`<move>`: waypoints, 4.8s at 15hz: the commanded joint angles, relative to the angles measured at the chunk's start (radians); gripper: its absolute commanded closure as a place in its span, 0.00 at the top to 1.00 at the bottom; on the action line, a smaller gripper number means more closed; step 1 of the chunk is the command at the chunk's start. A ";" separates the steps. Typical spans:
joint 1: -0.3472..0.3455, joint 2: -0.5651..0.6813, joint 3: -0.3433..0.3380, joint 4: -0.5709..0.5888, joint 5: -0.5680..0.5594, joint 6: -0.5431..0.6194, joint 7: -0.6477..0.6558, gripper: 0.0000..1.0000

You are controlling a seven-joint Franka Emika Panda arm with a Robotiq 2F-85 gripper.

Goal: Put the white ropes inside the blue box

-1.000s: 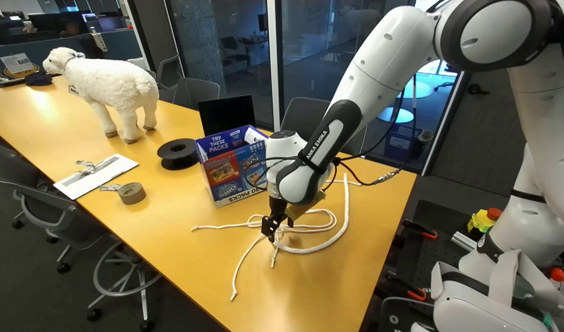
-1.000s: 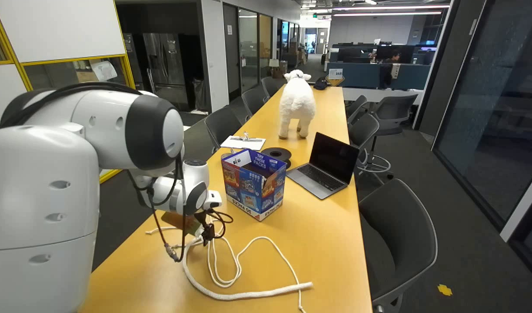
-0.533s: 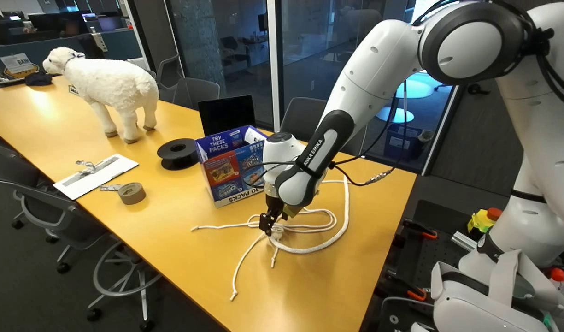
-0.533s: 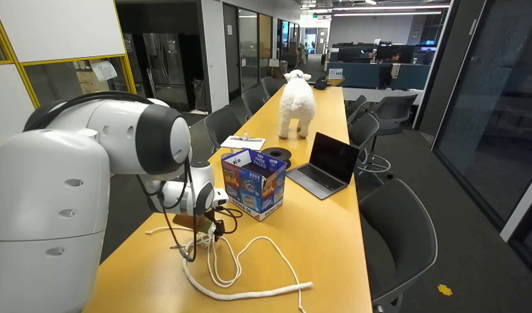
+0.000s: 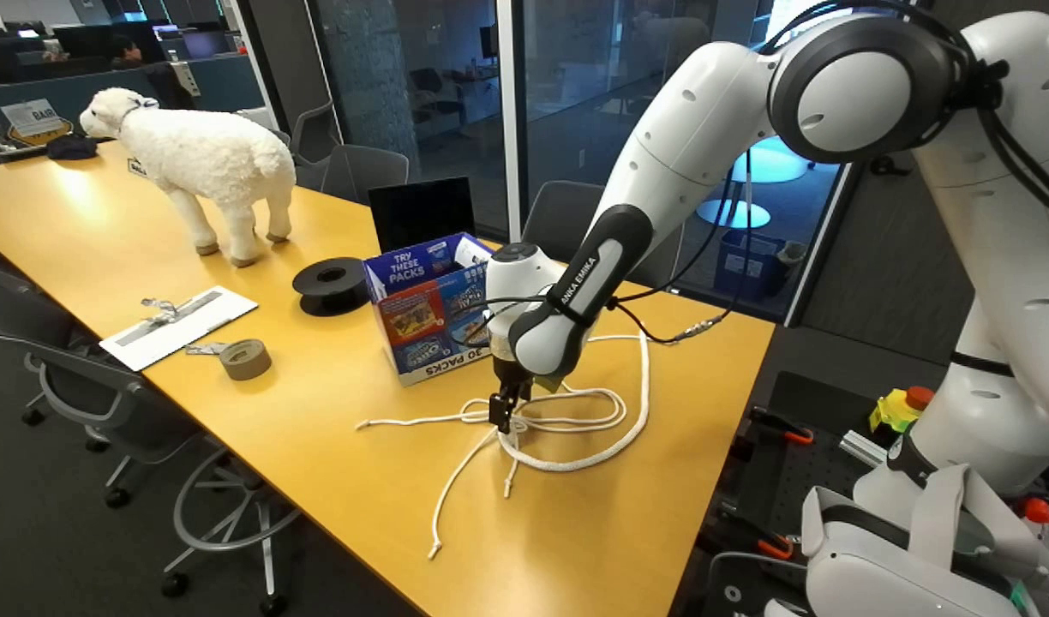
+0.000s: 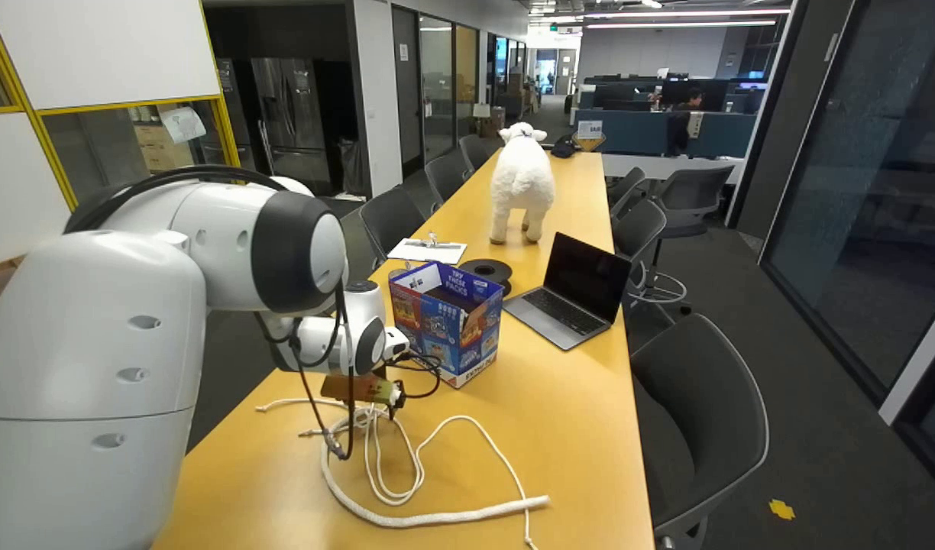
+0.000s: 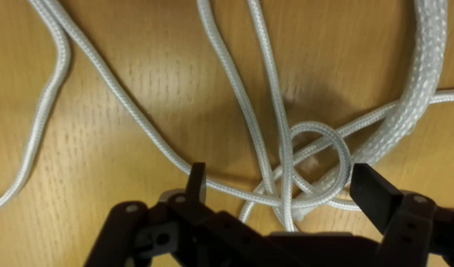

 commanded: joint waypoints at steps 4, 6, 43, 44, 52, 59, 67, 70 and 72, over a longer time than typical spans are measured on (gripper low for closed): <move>-0.038 0.041 0.017 0.044 -0.036 -0.010 -0.114 1.00; -0.036 0.047 0.009 0.043 -0.046 0.009 -0.126 1.00; -0.273 0.159 0.137 0.261 -0.043 -0.262 -0.536 0.45; -0.277 0.157 0.136 0.260 -0.035 -0.260 -0.538 0.39; -0.270 0.136 0.113 0.274 -0.006 -0.274 -0.470 0.10; -0.262 0.025 0.127 0.386 0.079 -0.327 -0.353 0.10; -0.162 -0.111 0.036 0.647 0.073 -0.428 -0.047 0.08; -0.106 -0.122 -0.019 0.800 0.028 -0.494 0.094 0.08; -0.069 -0.114 -0.057 0.901 -0.016 -0.519 0.199 0.08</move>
